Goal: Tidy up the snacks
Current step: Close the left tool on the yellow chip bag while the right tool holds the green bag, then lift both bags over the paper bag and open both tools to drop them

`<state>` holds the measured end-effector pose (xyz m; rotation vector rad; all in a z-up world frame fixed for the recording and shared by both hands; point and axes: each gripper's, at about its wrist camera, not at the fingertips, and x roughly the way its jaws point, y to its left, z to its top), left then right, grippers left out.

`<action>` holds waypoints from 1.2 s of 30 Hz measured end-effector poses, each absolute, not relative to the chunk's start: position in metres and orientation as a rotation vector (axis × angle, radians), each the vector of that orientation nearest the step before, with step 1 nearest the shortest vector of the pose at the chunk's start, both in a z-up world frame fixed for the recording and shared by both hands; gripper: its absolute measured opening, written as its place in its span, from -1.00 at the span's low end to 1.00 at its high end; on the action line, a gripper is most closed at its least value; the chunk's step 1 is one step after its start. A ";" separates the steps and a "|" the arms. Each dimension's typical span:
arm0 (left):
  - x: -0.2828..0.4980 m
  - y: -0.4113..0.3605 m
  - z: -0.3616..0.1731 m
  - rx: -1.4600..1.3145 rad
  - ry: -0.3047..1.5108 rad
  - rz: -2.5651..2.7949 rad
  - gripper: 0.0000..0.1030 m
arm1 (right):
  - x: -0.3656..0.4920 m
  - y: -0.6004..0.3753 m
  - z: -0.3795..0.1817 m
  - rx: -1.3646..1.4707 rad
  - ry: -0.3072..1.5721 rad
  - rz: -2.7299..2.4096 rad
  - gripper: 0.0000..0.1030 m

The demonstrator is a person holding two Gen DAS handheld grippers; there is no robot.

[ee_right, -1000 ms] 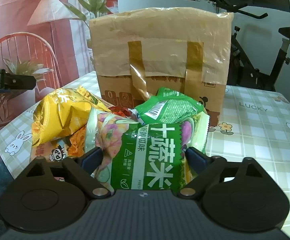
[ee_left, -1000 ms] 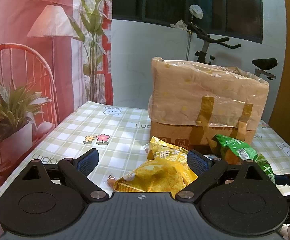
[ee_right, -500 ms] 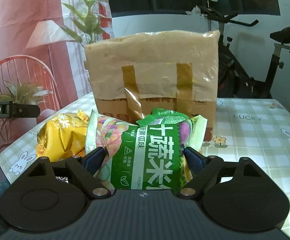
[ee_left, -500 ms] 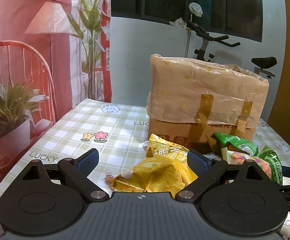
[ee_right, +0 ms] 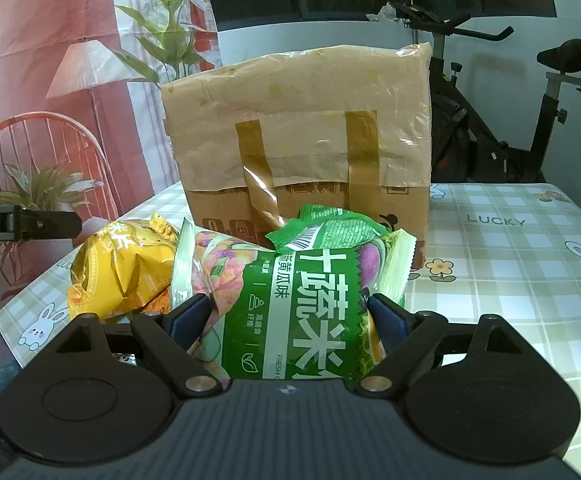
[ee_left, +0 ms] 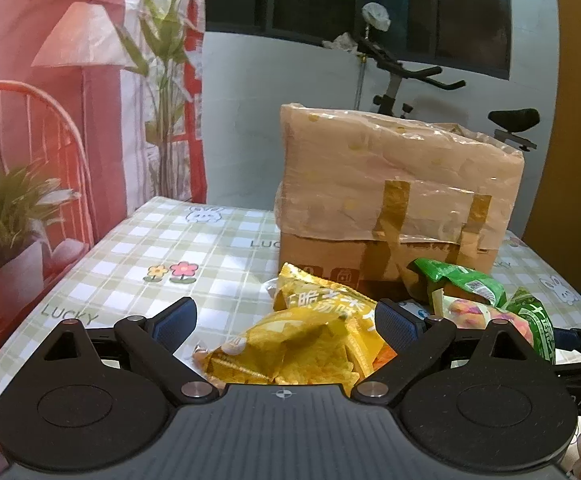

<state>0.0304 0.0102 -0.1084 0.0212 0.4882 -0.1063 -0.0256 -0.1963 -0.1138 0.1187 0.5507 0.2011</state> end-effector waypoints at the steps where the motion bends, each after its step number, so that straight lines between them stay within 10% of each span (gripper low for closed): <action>1: 0.032 0.010 -0.109 0.030 0.479 -0.120 0.89 | -0.025 -0.197 -0.114 0.120 0.550 0.201 0.70; 36: 0.039 0.009 -0.107 0.043 0.434 -0.152 0.58 | -0.039 -0.193 -0.100 0.093 0.457 0.198 0.70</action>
